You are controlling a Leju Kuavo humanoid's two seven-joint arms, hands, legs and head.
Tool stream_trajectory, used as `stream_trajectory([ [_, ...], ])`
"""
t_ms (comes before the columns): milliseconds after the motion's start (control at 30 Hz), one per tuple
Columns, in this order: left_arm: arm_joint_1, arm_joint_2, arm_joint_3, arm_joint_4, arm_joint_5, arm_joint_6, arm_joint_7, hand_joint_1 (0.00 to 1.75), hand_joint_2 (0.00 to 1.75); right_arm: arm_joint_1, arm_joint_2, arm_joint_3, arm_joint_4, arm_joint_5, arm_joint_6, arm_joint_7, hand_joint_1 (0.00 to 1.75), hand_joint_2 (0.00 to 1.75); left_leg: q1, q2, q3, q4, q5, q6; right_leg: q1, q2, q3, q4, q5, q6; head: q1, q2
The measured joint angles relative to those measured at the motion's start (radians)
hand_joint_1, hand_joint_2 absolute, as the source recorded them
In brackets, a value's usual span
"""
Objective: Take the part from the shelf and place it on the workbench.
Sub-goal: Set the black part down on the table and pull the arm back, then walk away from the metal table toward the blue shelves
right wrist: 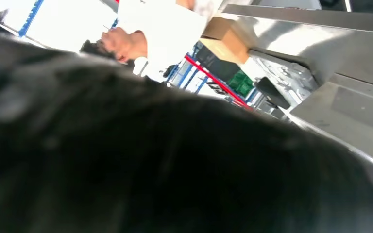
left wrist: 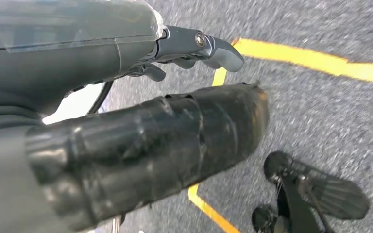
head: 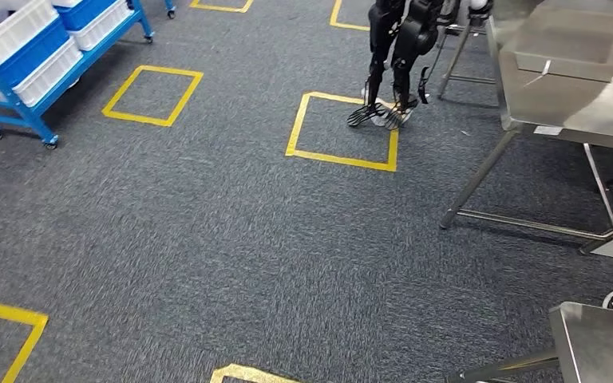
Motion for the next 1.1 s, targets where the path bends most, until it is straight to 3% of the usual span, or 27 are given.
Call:
stream_trajectory([
  [33,0.001,0.0,0.0,0.0,0.0,0.0,-0.001,0.0,0.0,0.001,-0.001,0.0,-0.001,-0.001,-0.001,0.001,0.0,0.0,-0.001,0.009,-0.004,0.005,-0.004,-0.005,0.0,-0.014,0.003,-0.004,0.002,-0.005,0.0,0.0],
  [67,0.002,-0.001,0.0,0.0,0.0,-0.001,-0.002,0.0,0.0,0.004,-0.003,-0.001,-0.004,-0.003,-0.002,0.001,0.0,0.0,-0.002,0.032,-0.013,0.023,-0.018,-0.01,0.0,-0.028,0.005,-0.009,0.004,-0.012,-0.001,0.0],
  [133,0.0,-0.001,0.0,0.0,0.0,-0.002,-0.003,0.0,0.0,0.008,-0.011,-0.003,-0.008,-0.006,-0.005,0.001,0.0,0.0,-0.004,0.098,-0.055,0.116,-0.075,-0.017,0.004,-0.059,0.009,-0.014,0.006,-0.024,-0.001,0.0],
  [167,0.0,-0.002,0.0,0.0,0.0,-0.003,-0.004,0.0,0.0,0.01,-0.015,-0.005,-0.01,-0.008,-0.006,0.002,0.0,0.0,-0.001,0.117,-0.086,0.182,-0.108,-0.02,0.007,-0.074,0.009,-0.013,0.005,-0.028,-0.001,0.0],
  [233,0.0,-0.002,0.0,0.0,0.0,-0.003,-0.003,0.0,0.0,0.013,-0.019,-0.006,-0.011,-0.012,-0.007,0.003,0.0,0.0,0.003,0.127,-0.127,0.275,-0.139,-0.022,0.011,-0.103,0.009,-0.011,0.002,-0.03,-0.001,0.0],
  [267,0.0,-0.002,0.0,0.0,0.0,-0.003,-0.001,0.0,0.0,0.016,-0.019,-0.006,-0.013,-0.013,-0.007,0.003,0.0,0.0,0.004,0.129,-0.123,0.271,-0.127,-0.022,0.012,-0.116,0.009,-0.01,0.001,-0.031,-0.001,0.0],
  [300,0.001,-0.002,0.0,0.0,0.0,-0.003,0.001,0.0,0.0,0.019,-0.02,-0.007,-0.014,-0.015,-0.008,0.003,0.0,0.0,0.005,0.134,-0.099,0.229,-0.1,-0.022,0.012,-0.129,0.009,-0.007,-0.001,-0.03,-0.001,0.0],
  [367,0.001,-0.001,0.0,0.0,0.0,0.001,0.008,0.0,0.0,0.024,-0.022,-0.009,-0.017,-0.015,-0.008,0.004,0.0,0.0,-0.001,0.173,-0.025,0.094,-0.046,-0.017,0.015,-0.152,0.011,-0.001,-0.007,-0.026,-0.001,0.0],
  [433,0.0,-0.001,0.0,0.0,0.0,0.004,0.012,0.0,0.0,0.027,-0.023,-0.015,-0.018,-0.015,-0.007,0.005,0.0,0.0,-0.009,0.203,0.014,0.017,-0.029,-0.006,0.02,-0.171,0.013,0.003,-0.011,-0.019,-0.001,0.0],
  [500,-0.001,-0.001,0.0,0.0,0.0,0.004,0.011,0.0,0.0,0.032,-0.024,-0.02,-0.02,-0.015,-0.007,0.006,0.0,0.0,-0.013,0.187,0.014,0.006,-0.026,0.006,0.021,-0.192,0.017,0.001,-0.011,-0.011,-0.001,0.0],
  [533,0.0,-0.001,0.0,0.0,0.0,0.004,0.009,0.0,0.0,0.037,-0.025,-0.021,-0.021,-0.015,-0.007,0.006,0.0,0.0,-0.012,0.177,0.016,0.0,-0.022,0.012,0.018,-0.191,0.019,0.002,-0.014,-0.006,-0.001,0.0],
  [600,0.0,-0.001,0.0,0.0,0.0,0.002,0.003,0.0,0.0,0.044,-0.03,-0.023,-0.023,-0.016,-0.008,0.006,0.0,0.0,-0.008,0.156,0.022,-0.013,-0.013,0.024,0.011,-0.147,0.004,0.043,-0.048,0.002,0.0,0.0],
  [667,-0.001,-0.002,0.0,0.0,0.0,0.0,-0.001,0.0,0.0,0.049,-0.038,-0.025,-0.024,-0.017,-0.008,0.006,0.0,0.0,-0.006,0.136,0.023,-0.017,-0.008,0.03,0.007,-0.088,-0.048,0.155,-0.11,0.007,0.001,0.0],
  [733,-0.002,-0.001,0.0,0.0,0.0,0.0,-0.002,0.0,0.0,0.058,-0.041,-0.025,-0.025,-0.018,-0.009,0.006,0.0,0.0,-0.006,0.113,0.021,-0.014,-0.007,0.032,0.007,-0.07,-0.101,0.262,-0.145,0.011,0.001,0.0],
  [767,-0.002,-0.001,0.0,0.0,0.0,-0.001,-0.002,0.0,0.0,0.063,-0.042,-0.025,-0.025,-0.018,-0.01,0.007,0.0,0.0,-0.006,0.1,0.021,-0.012,-0.007,0.032,0.006,-0.068,-0.108,0.271,-0.134,0.011,0.001,0.0],
  [800,-0.001,-0.001,0.0,0.0,0.0,-0.001,-0.001,0.0,0.0,0.067,-0.043,-0.025,-0.025,-0.019,-0.012,0.008,0.0,0.0,-0.006,0.087,0.021,-0.01,-0.007,0.031,0.005,-0.066,-0.096,0.242,-0.107,0.011,0.001,0.0],
  [867,-0.001,-0.001,0.0,0.0,0.0,-0.001,0.002,0.0,0.0,0.07,-0.049,-0.025,-0.025,-0.022,-0.019,0.01,0.0,0.0,-0.007,0.06,0.021,-0.004,-0.009,0.027,0.002,-0.038,-0.037,0.112,-0.037,0.009,0.002,0.0],
  [933,-0.002,-0.002,0.0,0.0,-0.001,-0.001,0.005,0.0,0.0,0.076,-0.057,-0.025,-0.026,-0.025,-0.026,0.012,0.0,0.0,-0.007,0.036,0.013,0.003,-0.008,0.019,0.0,-0.005,0.004,0.02,-0.01,0.006,0.001,0.0],
  [967,-0.001,-0.002,0.0,0.0,-0.001,-0.001,0.006,0.0,0.0,0.082,-0.06,-0.026,-0.027,-0.028,-0.029,0.013,0.0,0.0,-0.006,0.025,0.007,0.003,-0.005,0.013,0.002,0.0,0.008,0.009,-0.014,0.003,0.001,0.0],
  [1033,0.001,-0.002,0.001,0.0,0.0,-0.001,0.007,0.0,0.0,0.092,-0.063,-0.026,-0.028,-0.033,-0.039,0.017,0.0,0.0,-0.003,0.01,-0.003,0.004,-0.001,0.001,0.003,-0.023,0.011,0.001,-0.01,-0.007,0.001,0.0],
  [1100,0.002,-0.002,0.003,0.0,0.0,-0.001,0.008,0.0,0.0,0.105,-0.066,-0.026,-0.028,-0.037,-0.052,0.02,0.0,0.0,-0.005,0.051,-0.02,0.037,-0.027,-0.011,0.001,-0.049,0.015,-0.008,-0.005,-0.021,0.001,0.0],
])
